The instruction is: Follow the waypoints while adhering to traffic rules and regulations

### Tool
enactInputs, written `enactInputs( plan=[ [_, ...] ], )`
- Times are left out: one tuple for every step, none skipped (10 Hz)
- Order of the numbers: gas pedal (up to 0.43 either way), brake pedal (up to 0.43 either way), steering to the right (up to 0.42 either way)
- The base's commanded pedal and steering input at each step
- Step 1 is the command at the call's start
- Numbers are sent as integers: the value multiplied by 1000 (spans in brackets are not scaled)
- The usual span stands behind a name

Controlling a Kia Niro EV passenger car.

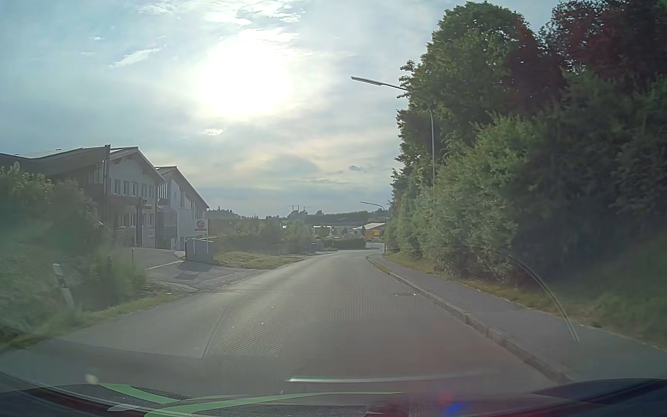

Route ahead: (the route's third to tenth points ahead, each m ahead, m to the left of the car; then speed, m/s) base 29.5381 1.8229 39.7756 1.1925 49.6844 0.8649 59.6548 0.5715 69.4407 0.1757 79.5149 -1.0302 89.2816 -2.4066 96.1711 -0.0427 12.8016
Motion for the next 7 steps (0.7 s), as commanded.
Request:
enactInputs(
  plan=[
    [79, 0, -6],
    [79, 0, -6],
    [67, 0, -6],
    [59, 0, -4],
    [59, 0, -3],
    [59, 0, -2],
    [47, 0, -2]
  ],
)
